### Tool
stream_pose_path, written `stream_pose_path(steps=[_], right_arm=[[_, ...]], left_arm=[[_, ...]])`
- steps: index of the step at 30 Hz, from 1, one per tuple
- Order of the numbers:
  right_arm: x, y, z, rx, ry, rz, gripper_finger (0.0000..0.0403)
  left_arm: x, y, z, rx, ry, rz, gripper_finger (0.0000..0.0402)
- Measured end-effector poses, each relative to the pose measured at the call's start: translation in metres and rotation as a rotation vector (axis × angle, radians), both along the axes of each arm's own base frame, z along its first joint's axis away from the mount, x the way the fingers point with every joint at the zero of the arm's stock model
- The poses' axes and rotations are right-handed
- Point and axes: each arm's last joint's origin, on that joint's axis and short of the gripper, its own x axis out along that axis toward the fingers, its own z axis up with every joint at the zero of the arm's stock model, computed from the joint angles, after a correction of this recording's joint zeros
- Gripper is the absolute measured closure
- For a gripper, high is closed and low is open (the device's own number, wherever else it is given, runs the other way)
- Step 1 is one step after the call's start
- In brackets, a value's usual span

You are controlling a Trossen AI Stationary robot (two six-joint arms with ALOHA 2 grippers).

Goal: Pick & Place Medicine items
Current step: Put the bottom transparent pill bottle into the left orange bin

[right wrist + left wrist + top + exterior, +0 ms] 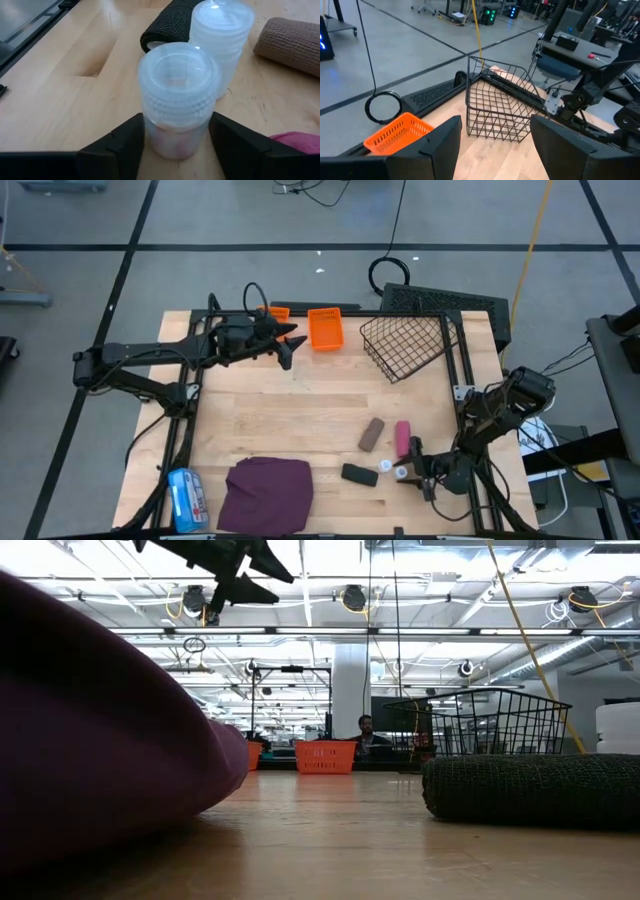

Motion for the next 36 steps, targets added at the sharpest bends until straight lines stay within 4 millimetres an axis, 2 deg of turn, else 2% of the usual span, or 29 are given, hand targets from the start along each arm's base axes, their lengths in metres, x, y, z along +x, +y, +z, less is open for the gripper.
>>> stream_pose_path(steps=[5, 10, 15, 19, 23, 28, 32, 36], right_arm=[[0.000, 0.001, 0.000, 0.018, 0.006, 0.001, 0.0268], [-0.001, 0.001, 0.003, 0.026, 0.015, 0.008, 0.0270], [-0.004, -0.005, 0.014, 0.027, 0.039, -0.008, 0.0270], [-0.006, -0.014, 0.029, 0.042, 0.054, -0.044, 0.0270], [-0.002, -0.026, 0.046, 0.056, 0.037, -0.097, 0.0270], [0.011, -0.044, 0.060, 0.010, -0.020, -0.145, 0.0270], [0.024, -0.057, 0.063, -0.062, -0.043, -0.193, 0.0270], [0.035, -0.071, 0.063, -0.115, -0.048, -0.254, 0.0270]], left_arm=[[0.000, 0.000, 0.000, -0.057, -0.024, -0.001, 0.0156], [0.002, -0.004, 0.001, -0.093, -0.047, -0.048, 0.0156], [0.019, -0.030, 0.002, -0.099, -0.067, -0.245, 0.0156], [0.043, -0.055, 0.008, -0.089, 0.082, -0.290, 0.0156], [0.080, -0.075, 0.010, -0.048, 0.268, -0.342, 0.0156], [0.132, -0.094, 0.012, 0.039, 0.343, -0.472, 0.0156], [0.165, -0.103, 0.003, 0.081, 0.363, -0.581, 0.0156], [0.187, -0.107, -0.015, 0.111, 0.395, -0.637, 0.0156]])
